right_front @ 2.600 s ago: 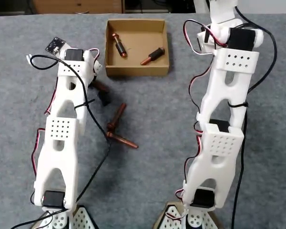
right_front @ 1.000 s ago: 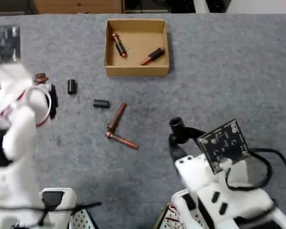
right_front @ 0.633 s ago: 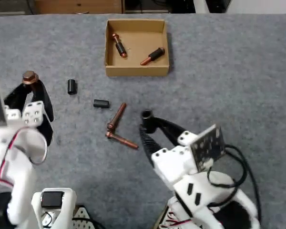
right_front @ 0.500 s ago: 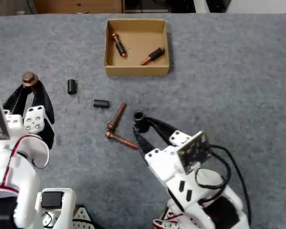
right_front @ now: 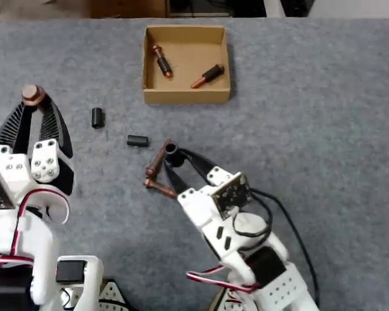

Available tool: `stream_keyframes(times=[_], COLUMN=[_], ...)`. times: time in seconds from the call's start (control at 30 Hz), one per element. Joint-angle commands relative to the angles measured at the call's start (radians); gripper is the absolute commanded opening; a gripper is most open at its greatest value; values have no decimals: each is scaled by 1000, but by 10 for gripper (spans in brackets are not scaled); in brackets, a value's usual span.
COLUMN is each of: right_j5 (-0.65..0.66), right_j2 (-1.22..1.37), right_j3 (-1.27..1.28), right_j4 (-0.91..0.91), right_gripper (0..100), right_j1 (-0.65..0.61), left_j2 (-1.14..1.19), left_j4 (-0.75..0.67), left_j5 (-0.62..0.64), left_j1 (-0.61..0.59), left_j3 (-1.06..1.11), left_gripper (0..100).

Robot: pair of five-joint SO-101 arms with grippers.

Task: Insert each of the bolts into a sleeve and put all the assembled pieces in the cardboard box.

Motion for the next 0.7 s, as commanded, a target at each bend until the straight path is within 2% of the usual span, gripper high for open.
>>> stream_keyframes(times=[0.0,0.13,0.4,0.67], right_j5=[-5,-46,-77,-236], right_j2=[-104,-94,-93,-7], right_j3=[24,25,25,30], right_j4=[-135,-175,-172,-135], right_gripper=[2,2,2,2], right_j1=[-12,-7,-5,16], left_j2=[-2,-1,82,278], left_j4=[-100,-184,-204,-201], left_j5=[34,98,103,100], left_j1=[-3,28,278,437], left_j3=[20,58,37,-97], left_gripper=[19,19,19,19])
